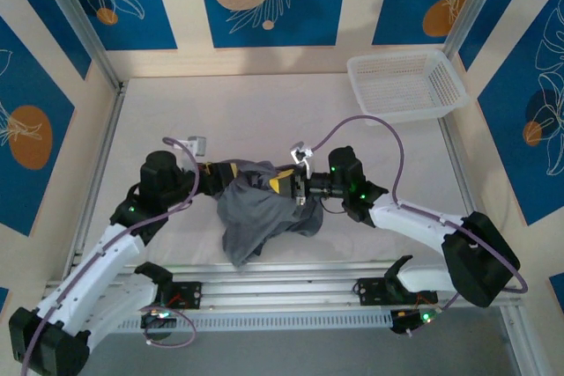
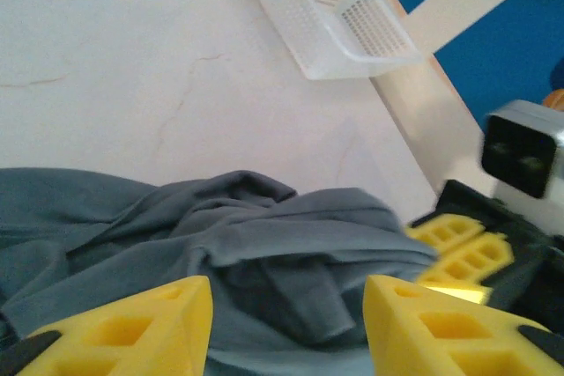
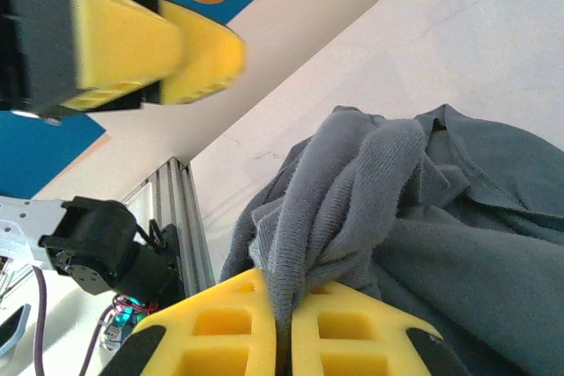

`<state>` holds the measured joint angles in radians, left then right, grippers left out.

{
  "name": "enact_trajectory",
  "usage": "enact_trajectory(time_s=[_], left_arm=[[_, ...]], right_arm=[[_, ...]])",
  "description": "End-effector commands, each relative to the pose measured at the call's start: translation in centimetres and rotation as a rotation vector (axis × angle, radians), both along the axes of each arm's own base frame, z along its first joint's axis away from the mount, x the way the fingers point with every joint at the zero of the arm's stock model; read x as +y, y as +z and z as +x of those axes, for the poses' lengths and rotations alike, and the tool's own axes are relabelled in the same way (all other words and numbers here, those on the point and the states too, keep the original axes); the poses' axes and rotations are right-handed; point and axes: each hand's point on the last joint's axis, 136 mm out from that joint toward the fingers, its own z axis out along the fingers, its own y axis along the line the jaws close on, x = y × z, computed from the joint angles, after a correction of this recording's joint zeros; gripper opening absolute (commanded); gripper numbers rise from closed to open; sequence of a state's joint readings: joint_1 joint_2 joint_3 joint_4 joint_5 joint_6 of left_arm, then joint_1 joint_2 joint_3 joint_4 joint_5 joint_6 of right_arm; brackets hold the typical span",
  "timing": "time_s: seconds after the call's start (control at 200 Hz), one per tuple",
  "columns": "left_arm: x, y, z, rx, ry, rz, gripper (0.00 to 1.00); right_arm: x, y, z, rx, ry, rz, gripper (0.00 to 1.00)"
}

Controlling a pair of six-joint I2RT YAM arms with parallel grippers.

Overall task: Fold the inside-out t-shirt
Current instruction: Turn the T-shirt inside out at the center of the table.

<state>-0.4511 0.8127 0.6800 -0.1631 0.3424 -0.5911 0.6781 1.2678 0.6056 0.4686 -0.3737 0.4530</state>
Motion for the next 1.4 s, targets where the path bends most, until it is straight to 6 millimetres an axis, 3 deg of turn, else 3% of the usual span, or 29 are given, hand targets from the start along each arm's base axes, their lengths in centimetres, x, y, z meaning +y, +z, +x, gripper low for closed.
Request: enact_trajectory(time_s=[0.0, 0.085, 0.205, 0.295, 0.405, 0.505, 0.615, 0.73, 0.86, 0.93, 0.99, 1.08, 1.165, 1.21, 1.27, 1.335, 1.39], left_arm=[[-0.5, -1.5, -1.5, 0.103, -0.012, 0.089, 0.39], [-2.3, -1.4, -2.0, 0.131, -0.071, 0.088, 0.34], [-4.4, -2.2, -1.4, 0.175, -0.119, 0.093, 0.37], [-5.0, -3.4, -0.6, 0.197, -0.123, 0.118, 0.44], [-4.9, -4.9, 0.2, 0.211, -0.100, 0.159, 0.45], [-5.5, -5.1, 0.4, 0.219, -0.121, 0.151, 0.33], [-5.2, -4.8, 0.6, 0.213, -0.101, 0.155, 0.03], [-4.5, -1.7, 0.4, 0.163, -0.090, 0.098, 0.00], [-4.6, 5.2, -0.5, 0.107, -0.147, -0.115, 0.00], [-4.7, 7.5, -0.9, 0.105, -0.168, -0.180, 0.00], [-5.0, 8.3, -1.2, 0.114, -0.189, -0.208, 0.00], [-5.4, 8.0, -1.0, 0.136, -0.200, -0.223, 0.00], [-5.5, 7.3, -0.7, 0.150, -0.191, -0.223, 0.00], [-5.4, 7.0, -0.5, 0.146, -0.182, -0.219, 0.00], [-4.8, 6.1, -0.2, 0.142, -0.151, -0.172, 0.00], [-3.4, 3.7, 0.6, 0.148, -0.060, -0.022, 0.00], [-2.8, 1.7, 1.0, 0.152, -0.028, 0.098, 0.00]], right_arm=[[0.4, 1.0, 0.6, -0.019, -0.003, 0.024, 0.00], [0.7, 0.9, 0.5, -0.010, 0.004, 0.019, 0.00], [1.1, 0.9, 0.3, -0.003, 0.016, 0.003, 0.00], [1.1, 1.0, 0.2, 0.001, 0.015, 0.005, 0.00], [1.1, 1.2, -0.1, 0.005, 0.020, 0.005, 0.00], [1.2, 1.2, -0.3, 0.006, 0.027, 0.003, 0.00], [0.9, 0.6, 0.3, 0.013, -0.017, -0.018, 0.00], [-1.0, -2.0, 2.6, 0.043, -0.182, -0.103, 0.00], [-5.0, -10.2, 4.9, 0.090, -0.379, -0.330, 0.00], [-5.1, -12.2, 4.3, 0.140, -0.352, -0.361, 0.03], [-4.4, -11.5, 3.5, 0.147, -0.303, -0.316, 0.12], [-4.5, -8.8, 3.3, 0.073, -0.326, -0.253, 0.39], [-5.4, -6.0, 2.8, -0.054, -0.370, -0.185, 0.51], [-5.7, -4.8, 2.2, -0.128, -0.365, -0.149, 0.47], [-6.2, -3.9, 1.6, -0.183, -0.359, -0.133, 0.29], [-6.2, -3.7, 1.4, -0.173, -0.340, -0.167, 0.13], [-5.6, -3.3, 1.0, -0.152, -0.302, -0.176, 0.08]])
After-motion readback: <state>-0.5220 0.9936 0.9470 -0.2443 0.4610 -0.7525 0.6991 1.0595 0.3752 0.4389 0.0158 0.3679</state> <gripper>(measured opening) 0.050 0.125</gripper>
